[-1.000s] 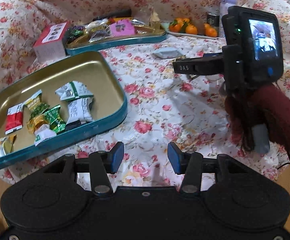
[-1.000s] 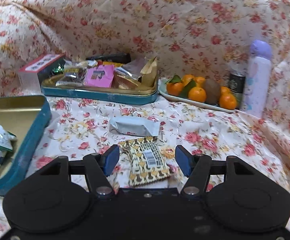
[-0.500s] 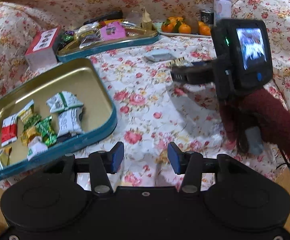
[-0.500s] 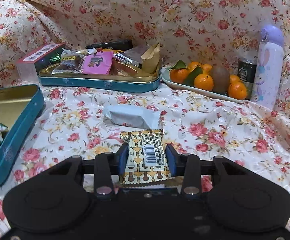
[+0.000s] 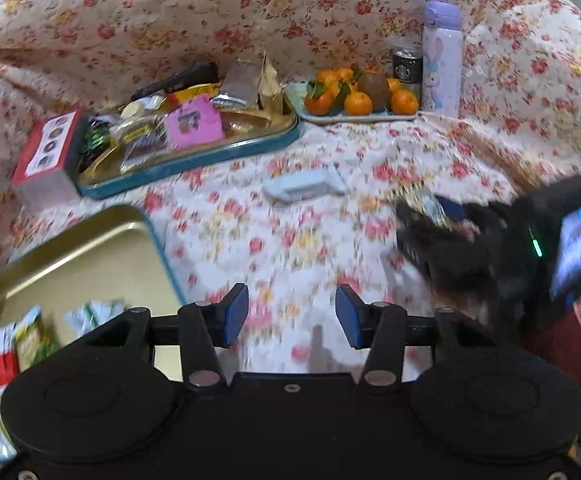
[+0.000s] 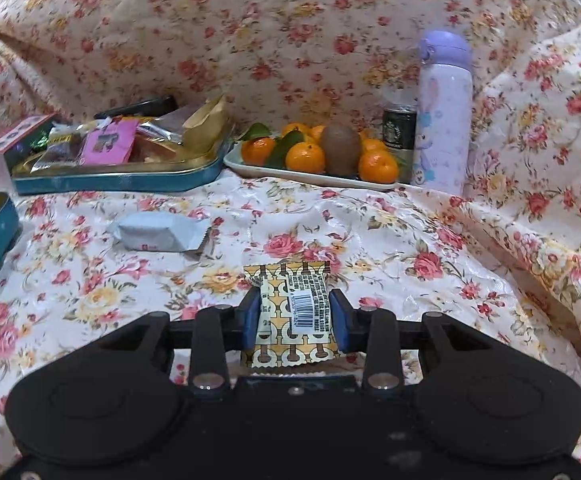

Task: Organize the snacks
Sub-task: 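Grasp the gold patterned packet with the right tool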

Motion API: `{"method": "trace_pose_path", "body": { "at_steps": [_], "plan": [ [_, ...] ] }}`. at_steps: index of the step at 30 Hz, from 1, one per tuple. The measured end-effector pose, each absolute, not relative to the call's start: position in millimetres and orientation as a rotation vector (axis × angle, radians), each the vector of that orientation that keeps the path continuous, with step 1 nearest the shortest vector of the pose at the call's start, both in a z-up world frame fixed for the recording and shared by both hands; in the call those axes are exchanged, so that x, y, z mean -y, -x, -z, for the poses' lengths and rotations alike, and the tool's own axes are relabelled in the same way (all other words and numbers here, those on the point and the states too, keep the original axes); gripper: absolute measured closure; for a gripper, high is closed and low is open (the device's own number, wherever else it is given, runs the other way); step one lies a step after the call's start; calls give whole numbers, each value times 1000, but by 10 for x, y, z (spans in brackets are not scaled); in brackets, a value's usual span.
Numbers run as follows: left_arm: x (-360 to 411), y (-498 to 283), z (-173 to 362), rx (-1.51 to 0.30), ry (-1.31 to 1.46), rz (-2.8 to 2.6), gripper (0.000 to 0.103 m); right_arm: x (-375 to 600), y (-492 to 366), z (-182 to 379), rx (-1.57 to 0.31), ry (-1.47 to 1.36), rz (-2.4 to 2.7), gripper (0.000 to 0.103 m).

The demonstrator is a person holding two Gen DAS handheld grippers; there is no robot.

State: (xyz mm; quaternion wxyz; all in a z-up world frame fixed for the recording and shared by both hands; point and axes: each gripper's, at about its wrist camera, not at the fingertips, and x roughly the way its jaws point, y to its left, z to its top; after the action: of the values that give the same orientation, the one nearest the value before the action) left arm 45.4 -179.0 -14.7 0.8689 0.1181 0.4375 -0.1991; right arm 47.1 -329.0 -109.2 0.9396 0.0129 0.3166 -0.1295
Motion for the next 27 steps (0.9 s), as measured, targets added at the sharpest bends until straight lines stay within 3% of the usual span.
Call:
{"method": "trace_pose_path", "body": {
  "at_steps": [19, 27],
  "plan": [
    [2429, -1261, 439, -908, -402, 435, 48, 3371, -472, 1132, -637, -119, 273, 66],
    [2458, -1685, 414, -905, -308, 291, 48, 3370, -466, 1131, -636, -119, 274, 66]
  ]
}}
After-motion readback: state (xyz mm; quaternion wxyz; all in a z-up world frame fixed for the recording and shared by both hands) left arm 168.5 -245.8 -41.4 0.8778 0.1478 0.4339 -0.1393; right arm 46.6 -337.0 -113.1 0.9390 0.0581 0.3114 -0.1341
